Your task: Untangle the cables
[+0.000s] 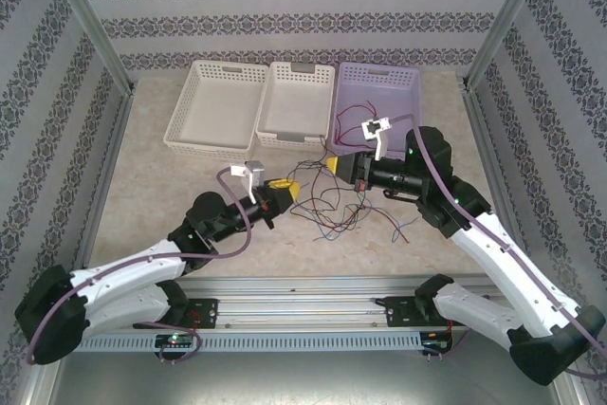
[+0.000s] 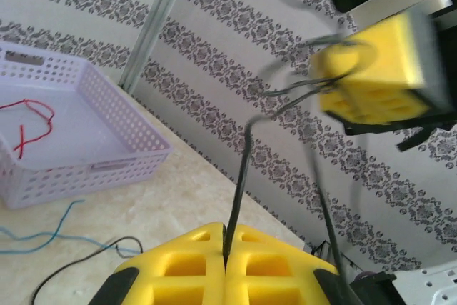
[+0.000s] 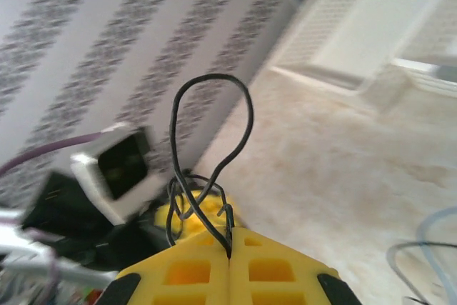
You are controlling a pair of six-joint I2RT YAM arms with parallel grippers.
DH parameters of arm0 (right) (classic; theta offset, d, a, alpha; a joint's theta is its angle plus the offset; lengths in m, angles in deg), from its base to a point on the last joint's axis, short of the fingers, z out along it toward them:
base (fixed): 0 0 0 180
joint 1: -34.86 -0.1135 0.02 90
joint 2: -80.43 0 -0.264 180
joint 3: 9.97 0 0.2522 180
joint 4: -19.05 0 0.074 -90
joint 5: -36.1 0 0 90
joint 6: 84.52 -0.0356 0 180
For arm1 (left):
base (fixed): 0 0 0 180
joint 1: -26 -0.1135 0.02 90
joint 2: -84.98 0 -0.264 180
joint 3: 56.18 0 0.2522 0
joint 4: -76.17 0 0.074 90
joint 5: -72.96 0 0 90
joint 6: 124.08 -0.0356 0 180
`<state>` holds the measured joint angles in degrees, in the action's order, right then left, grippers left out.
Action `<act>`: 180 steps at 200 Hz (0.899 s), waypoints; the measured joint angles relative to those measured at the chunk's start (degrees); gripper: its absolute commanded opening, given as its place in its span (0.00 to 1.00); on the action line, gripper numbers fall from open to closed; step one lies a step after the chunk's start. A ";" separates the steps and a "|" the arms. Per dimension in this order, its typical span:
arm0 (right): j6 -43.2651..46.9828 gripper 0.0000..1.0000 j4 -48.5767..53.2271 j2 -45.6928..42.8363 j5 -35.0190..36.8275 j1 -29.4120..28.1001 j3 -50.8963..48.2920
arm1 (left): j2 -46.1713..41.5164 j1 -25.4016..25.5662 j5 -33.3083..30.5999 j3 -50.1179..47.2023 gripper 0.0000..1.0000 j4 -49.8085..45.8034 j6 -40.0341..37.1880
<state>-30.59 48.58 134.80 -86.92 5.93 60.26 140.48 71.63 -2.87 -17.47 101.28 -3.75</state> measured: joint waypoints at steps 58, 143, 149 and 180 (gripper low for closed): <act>0.55 0.05 0.70 2.19 3.26 5.97 -6.78 | -14.84 0.00 -6.14 -0.35 0.00 -20.72 0.17; 3.10 0.00 0.24 7.56 6.29 10.23 -13.55 | -21.55 0.00 -16.24 13.53 0.00 -51.52 0.07; 3.32 0.00 0.20 7.56 6.56 10.84 -13.86 | -21.68 0.00 -16.85 15.52 0.00 -53.57 -0.09; 3.02 0.00 -1.90 7.04 7.26 16.72 -16.92 | -21.92 0.00 -19.89 25.68 0.00 -62.90 -1.95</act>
<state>-27.58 46.68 141.84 -79.66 22.65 43.34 118.56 71.63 -22.76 8.21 38.38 -5.70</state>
